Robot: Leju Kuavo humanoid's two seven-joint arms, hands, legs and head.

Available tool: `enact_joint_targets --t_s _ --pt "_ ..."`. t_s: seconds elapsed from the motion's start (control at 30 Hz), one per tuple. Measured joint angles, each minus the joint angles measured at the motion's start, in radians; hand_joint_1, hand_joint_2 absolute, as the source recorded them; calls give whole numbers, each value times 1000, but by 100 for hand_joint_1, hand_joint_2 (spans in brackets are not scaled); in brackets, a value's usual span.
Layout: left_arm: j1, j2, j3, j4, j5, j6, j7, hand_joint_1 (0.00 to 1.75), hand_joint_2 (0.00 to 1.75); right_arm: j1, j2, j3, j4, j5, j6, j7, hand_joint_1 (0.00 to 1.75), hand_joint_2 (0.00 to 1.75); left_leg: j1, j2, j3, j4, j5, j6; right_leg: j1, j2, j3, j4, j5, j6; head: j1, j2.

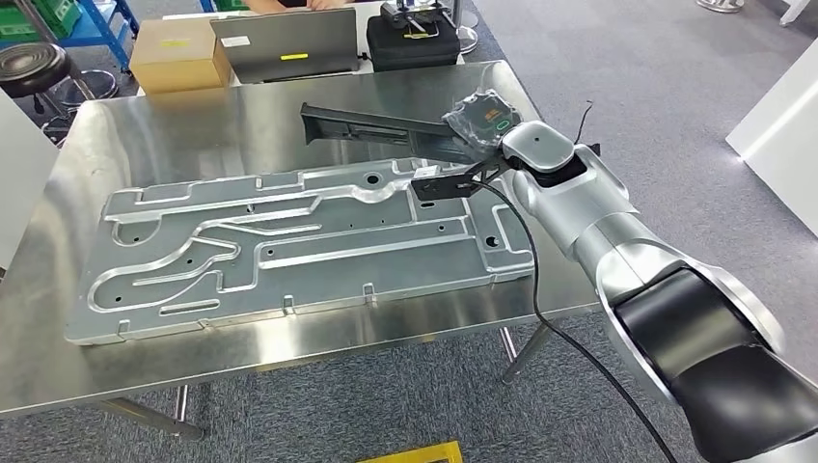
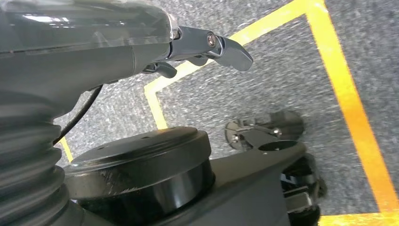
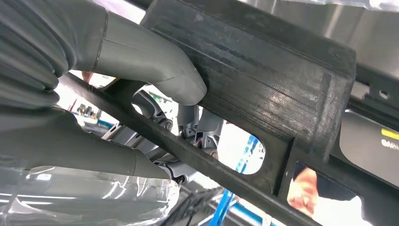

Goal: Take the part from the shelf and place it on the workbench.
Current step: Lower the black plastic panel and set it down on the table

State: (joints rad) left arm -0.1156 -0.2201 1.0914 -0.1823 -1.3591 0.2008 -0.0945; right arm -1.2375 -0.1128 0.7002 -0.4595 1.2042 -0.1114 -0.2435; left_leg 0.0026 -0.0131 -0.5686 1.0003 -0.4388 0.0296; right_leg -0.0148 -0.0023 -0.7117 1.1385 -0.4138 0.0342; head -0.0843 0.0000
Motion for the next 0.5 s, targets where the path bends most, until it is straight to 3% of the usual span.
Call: enact_joint_targets --t_s 0.03,0.07,0.13,0.23,0.3,0.37,0.4,0.43,0.5 --pt "-1 0 0 0 0 -2 -2 0 175 -1 0 2 11 -5 -1 1 175 175 -2 0 6 4 -10 -4 3 0 18 -62 37 -4 0 0" --pt "-2 0 0 0 0 -4 -8 0 175 -4 1 3 20 -12 -3 2 175 175 -3 -1 9 6 -17 -8 6 0 31 -104 56 -11 0 0" --pt "-4 0 0 0 2 -6 -19 0 175 -8 1 2 35 -32 -3 4 175 175 -5 0 9 7 -26 -18 12 1 38 -123 48 -24 0 0" --pt "-6 1 0 0 2 8 -22 0 175 -14 0 -8 46 -61 1 5 175 175 -4 4 0 33 -55 -33 5 3 48 -133 38 -40 0 0" --pt "-6 2 0 0 1 13 -20 0 175 -17 0 -14 51 -69 2 5 175 175 -1 6 -50 139 -107 -40 4 4 56 -136 32 -49 0 0" --pt "-6 2 0 0 1 15 -19 0 175 -16 1 -16 57 -71 3 4 175 175 1 6 -125 273 -149 -44 5 5 62 -135 25 -53 0 0" --pt "-6 2 0 0 1 16 -18 0 175 -14 1 -16 60 -72 4 3 175 175 1 6 -147 303 -146 -45 5 6 66 -134 21 -53 0 0" --pt "-6 2 0 0 1 16 -17 0 175 -13 1 -16 63 -72 4 2 175 175 2 6 -151 293 -121 -46 5 7 72 -132 16 -51 0 0" --pt "-6 3 0 0 1 16 -17 0 175 -14 1 -17 65 -72 4 1 175 175 3 7 -109 171 -33 -43 5 8 85 -128 5 -46 0 0"
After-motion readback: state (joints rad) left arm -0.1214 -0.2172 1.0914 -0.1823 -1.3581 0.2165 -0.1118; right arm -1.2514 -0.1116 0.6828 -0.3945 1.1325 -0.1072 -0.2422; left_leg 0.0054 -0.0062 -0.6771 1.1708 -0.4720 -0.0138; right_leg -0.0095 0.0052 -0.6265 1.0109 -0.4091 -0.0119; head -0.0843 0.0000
